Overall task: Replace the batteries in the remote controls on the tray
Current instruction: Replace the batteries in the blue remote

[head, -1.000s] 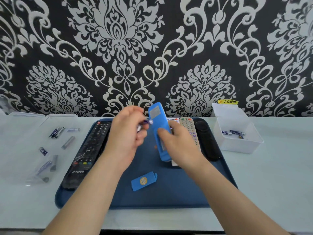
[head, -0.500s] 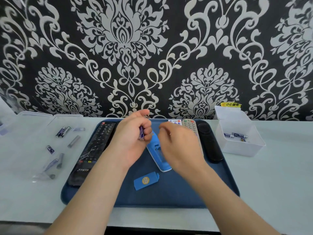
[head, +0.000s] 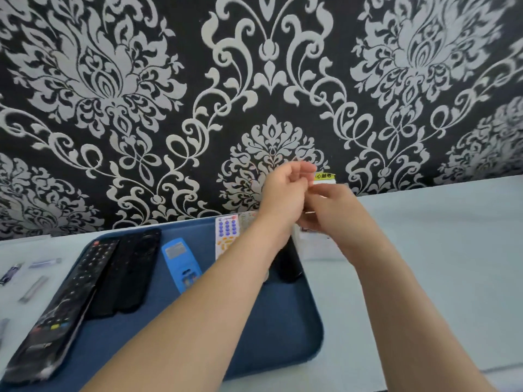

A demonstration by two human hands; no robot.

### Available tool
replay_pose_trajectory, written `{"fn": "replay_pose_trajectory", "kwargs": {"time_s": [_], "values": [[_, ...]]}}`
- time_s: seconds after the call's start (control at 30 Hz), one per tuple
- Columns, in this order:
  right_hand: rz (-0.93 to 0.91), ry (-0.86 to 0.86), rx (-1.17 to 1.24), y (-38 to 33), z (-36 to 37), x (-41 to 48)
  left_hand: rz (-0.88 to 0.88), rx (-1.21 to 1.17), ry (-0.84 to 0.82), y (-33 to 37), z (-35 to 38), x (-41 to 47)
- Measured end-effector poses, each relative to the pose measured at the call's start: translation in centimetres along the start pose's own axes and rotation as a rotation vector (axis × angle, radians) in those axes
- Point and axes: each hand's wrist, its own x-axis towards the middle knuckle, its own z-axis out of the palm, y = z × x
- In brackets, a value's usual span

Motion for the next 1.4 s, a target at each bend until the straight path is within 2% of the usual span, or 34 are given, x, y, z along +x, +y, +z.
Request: {"fn": "replay_pose_trajectory", "kwargs": {"time_s": [0.07, 0.13, 0.23, 0.27, 0.37, 0.43, 0.6, 0.73, 0.83, 0.9, 1.0, 1.1, 1.2, 1.4], "values": [[-0.032, 0.085, -0.334, 0.7, -0.8, 0.6, -0.051, -0.047, 0.006, -0.6, 0.8, 0.4], [-0.051, 0.17, -0.491, 1.3, -1.7, 0.9, -0.074, -0.074, 0.003, -0.9, 1.3, 0.6], [-0.119, 0.284, -0.377, 1.1, -2.4, 0.8, -0.056, -0.025, 0.018, -0.3, 0.2, 0.2], [-0.139, 0.272, -0.298, 0.9, -1.8, 0.8, -0.032, 0.008, 0.032, 0.2, -1.1, -0.3], [-0.154, 0.206, -0.152, 0.5, -0.5, 0.6, 0.013, 0.188, -0.001, 1.5, -4.3, -1.1], [-0.198, 0.118, -0.166, 0.1, 1.1, 0.1, 0.049, 0.356, -0.008, 2.0, -7.1, -1.8], [-0.386, -0.148, -0.341, -1.4, 9.0, -2.7, 0.059, 0.669, 0.06, 2.6, -17.9, -5.0], [-0.496, -0.345, -0.442, -2.6, 15.7, -4.9, 0.021, 0.834, 0.231, 3.3, -26.2, -7.7], [-0.577, -0.49, -0.535, -3.8, 21.2, -5.9, -0.066, 0.958, 0.34, 4.4, -32.1, -10.3], [-0.624, -0.568, -0.626, -4.8, 24.1, -6.1, -0.145, 1.056, 0.345, 4.6, -35.5, -11.3], [-0.661, -0.615, -0.737, -6.3, 28.3, -6.0, -0.224, 1.27, 0.301, 4.0, -39.3, -12.2], [-0.671, -0.613, -0.87, -7.3, 32.0, -5.6, -0.22, 1.485, 0.232, 2.6, -41.1, -12.3], [-0.7, -0.603, -0.985, -7.7, 34.5, -4.9, -0.18, 1.622, 0.165, 1.3, -41.4, -11.2], [-0.729, -0.558, -1.37, -8.5, 38.7, -4.0, -0.269, 1.754, 0.04, -0.3, -41.0, -9.5]]}}
